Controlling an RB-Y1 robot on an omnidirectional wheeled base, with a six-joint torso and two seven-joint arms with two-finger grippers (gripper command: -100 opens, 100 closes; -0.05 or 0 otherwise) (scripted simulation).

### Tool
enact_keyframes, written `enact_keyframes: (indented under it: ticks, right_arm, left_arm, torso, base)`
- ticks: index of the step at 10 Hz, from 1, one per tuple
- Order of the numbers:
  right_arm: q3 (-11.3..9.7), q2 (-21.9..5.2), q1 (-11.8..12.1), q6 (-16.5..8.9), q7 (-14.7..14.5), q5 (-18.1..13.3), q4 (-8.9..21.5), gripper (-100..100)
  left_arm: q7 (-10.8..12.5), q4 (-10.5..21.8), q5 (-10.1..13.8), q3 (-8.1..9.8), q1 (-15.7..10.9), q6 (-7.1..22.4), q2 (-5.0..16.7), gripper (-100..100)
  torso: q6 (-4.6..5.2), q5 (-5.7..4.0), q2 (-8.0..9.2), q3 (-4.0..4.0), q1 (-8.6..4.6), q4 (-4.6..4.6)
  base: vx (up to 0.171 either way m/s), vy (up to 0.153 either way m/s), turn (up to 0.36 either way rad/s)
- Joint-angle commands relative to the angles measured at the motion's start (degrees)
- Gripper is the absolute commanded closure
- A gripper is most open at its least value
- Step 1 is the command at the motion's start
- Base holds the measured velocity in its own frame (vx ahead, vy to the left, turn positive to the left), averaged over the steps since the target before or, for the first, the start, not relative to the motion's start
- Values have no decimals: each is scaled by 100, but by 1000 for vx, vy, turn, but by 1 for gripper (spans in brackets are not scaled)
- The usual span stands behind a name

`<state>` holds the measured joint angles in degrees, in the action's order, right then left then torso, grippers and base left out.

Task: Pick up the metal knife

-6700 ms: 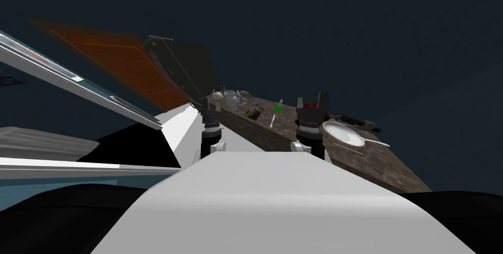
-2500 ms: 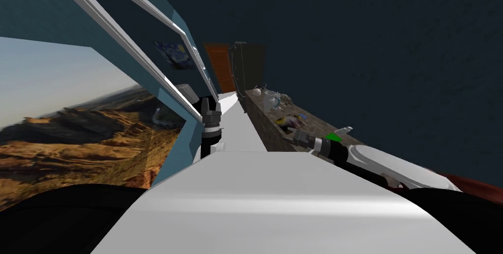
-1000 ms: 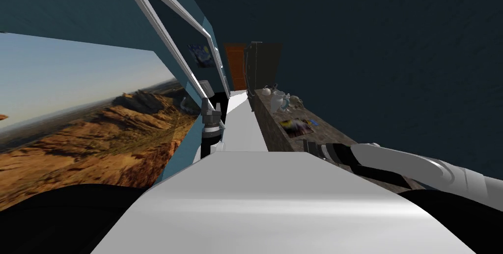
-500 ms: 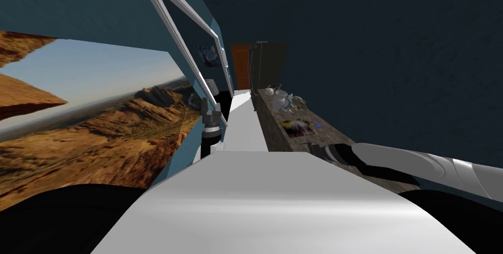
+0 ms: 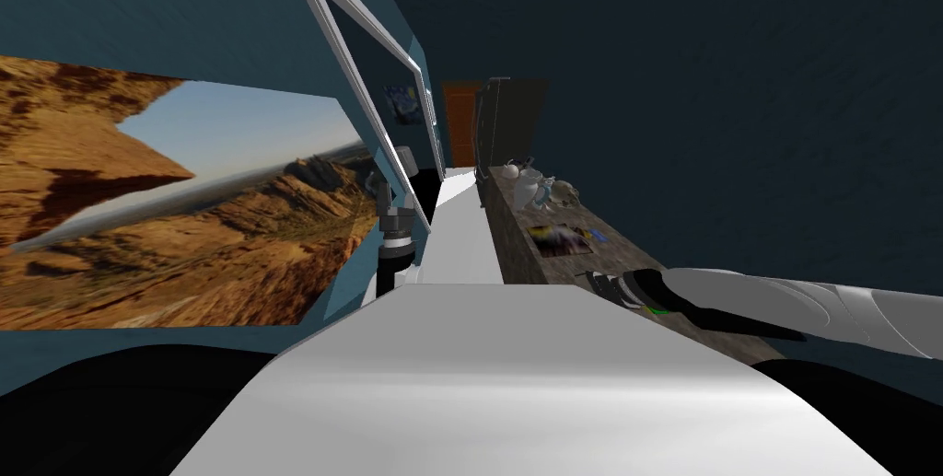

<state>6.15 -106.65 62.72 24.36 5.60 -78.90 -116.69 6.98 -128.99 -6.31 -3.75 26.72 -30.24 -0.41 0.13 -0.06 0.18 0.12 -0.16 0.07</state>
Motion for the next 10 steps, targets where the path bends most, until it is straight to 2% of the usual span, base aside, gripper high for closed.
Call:
enact_keyframes:
  ticks: [1,2,3,5,6,8,9,10]
  right_arm:
    - [-286,-149,-286,-74,-17,45,35,-100]
    - [-404,-149,-296,-74,-17,45,35,-100]
    - [-436,-333,-235,-70,-10,-108,111,-100]
    - [-436,-333,-235,-70,-10,-108,111,-100]
    - [-464,-500,-181,-66,-3,-243,177,-100]
    - [-464,-500,-181,-66,-3,-243,177,-100]
    - [-507,-767,-97,-60,8,-451,275,-100]
    - [-507,-767,-97,-60,8,-451,275,-100]
  left_arm:
    - [0,0,0,0,0,0,0,0]
    - [0,0,0,0,0,0,0,0]
    - [0,0,0,0,1,0,0,0]
    - [0,0,0,0,0,0,0,0]
    - [0,0,0,0,1,0,0,0]
    - [0,0,0,0,0,0,0,0]
    - [0,0,0,0,1,0,0,0]
    - [0,0,0,0,0,0,0,0]
  torso:
    - [0,0,0,0,0,0]
    - [0,2,-12,-7,9,-3]
    - [0,3,-20,-12,16,-5]
    - [-1,3,-15,-9,11,-4]
    - [0,3,-18,-11,13,-4]
    - [0,2,-17,-10,11,-4]
    - [1,3,-17,-10,13,-4]
    - [-5,4,-17,-11,13,-5]
  base:
    - [-15,-16,-13]
    - [0,0,0]
    - [-20,-8,87]
    - [-19,-14,33]
    - [-21,-18,83]
    - [-19,-14,22]
    - [-31,-13,116]
    - [-40,-27,89]
